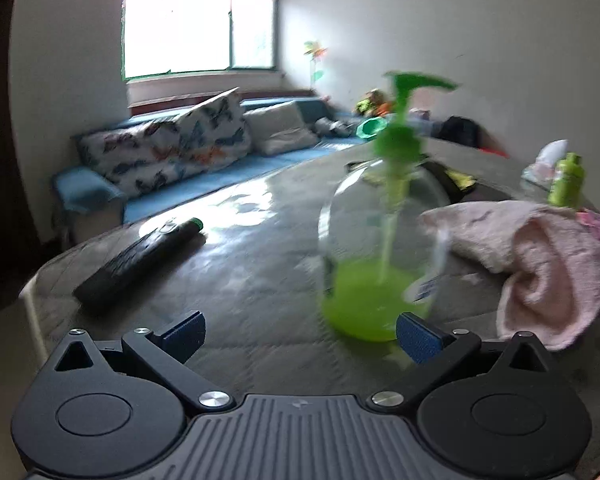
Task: Clean container
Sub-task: 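Lower the soap bottle onto the table with the left gripper while the right gripper sets the towel down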
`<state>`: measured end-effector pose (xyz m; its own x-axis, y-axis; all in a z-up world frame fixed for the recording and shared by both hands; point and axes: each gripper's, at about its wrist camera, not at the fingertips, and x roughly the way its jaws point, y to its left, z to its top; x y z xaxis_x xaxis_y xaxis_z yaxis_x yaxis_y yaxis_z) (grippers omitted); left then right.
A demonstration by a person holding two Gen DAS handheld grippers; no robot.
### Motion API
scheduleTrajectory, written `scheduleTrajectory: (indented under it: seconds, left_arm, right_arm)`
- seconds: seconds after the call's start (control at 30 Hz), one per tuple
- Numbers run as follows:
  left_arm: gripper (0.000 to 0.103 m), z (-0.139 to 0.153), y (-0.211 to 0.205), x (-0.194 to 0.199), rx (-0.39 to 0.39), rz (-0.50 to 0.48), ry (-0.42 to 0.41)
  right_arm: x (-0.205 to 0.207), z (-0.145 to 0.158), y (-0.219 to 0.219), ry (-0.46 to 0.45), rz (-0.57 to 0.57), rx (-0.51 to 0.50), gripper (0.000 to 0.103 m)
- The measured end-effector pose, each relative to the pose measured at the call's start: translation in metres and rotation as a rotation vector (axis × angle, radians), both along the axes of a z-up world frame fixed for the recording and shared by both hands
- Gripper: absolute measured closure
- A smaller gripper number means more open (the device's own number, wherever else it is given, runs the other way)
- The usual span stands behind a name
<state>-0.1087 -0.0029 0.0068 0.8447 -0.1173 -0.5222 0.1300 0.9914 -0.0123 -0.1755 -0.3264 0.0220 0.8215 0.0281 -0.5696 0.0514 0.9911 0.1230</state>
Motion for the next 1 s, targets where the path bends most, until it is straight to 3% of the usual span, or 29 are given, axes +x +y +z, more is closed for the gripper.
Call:
scheduleTrajectory:
  seconds: [0.13,0.57,1.0]
  left_arm:
    - [0.000,-0.004,0.009,0.005,-0.043,0.037,0.041]
    - [0.000,-0.005,0.021,0.025,-0.076,0.127,0.115]
    - [0.000,-0.005,0.007,0.043,-0.017,0.208,0.125]
  right_arm:
    - [0.014,-0.006,-0.005,0.010,-0.036,0.019,0.000]
    - [0.057,-0.019,0.005,0.054,-0.029,0.019,0.000]
    - [0.075,-0.025,-0.004,0.042,-0.035,0.011,0.000]
